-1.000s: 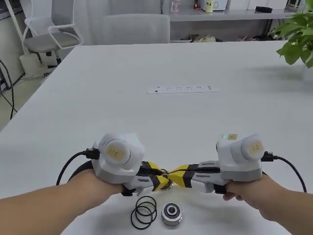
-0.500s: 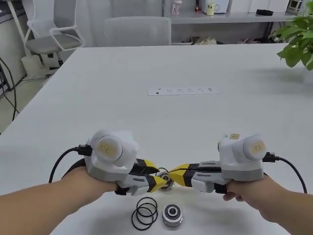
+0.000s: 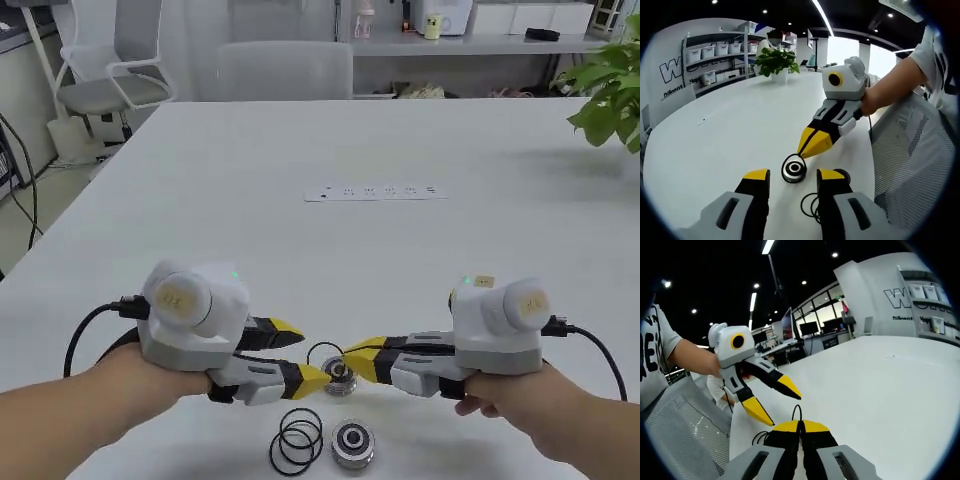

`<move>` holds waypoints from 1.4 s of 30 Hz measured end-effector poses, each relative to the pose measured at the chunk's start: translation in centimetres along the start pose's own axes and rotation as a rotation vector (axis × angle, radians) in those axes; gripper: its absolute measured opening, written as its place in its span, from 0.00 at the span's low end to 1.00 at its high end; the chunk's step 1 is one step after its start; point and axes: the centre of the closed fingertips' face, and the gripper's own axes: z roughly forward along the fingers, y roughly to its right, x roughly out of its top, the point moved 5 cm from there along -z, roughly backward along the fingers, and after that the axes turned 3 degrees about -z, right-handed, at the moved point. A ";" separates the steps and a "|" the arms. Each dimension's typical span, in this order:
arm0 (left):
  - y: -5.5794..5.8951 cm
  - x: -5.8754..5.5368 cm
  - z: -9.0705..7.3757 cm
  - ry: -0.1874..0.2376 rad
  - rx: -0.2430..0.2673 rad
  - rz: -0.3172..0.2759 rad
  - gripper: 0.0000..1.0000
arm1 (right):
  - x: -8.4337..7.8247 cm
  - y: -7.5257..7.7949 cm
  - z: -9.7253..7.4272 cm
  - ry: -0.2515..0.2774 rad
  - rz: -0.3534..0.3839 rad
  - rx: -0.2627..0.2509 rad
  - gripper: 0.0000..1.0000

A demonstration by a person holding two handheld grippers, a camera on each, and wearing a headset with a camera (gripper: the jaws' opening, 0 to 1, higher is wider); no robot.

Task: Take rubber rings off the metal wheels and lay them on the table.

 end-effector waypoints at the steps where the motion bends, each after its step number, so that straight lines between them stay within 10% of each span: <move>1: 0.1 0.0 -0.1 0.002 -0.002 0.000 0.36 | 0.1 -0.1 0.0 0.003 0.001 0.001 0.00; 42: 1.9 -1.2 -5.5 0.072 -0.006 -0.053 0.65 | 0.3 -2.7 0.8 -0.007 0.020 0.081 0.00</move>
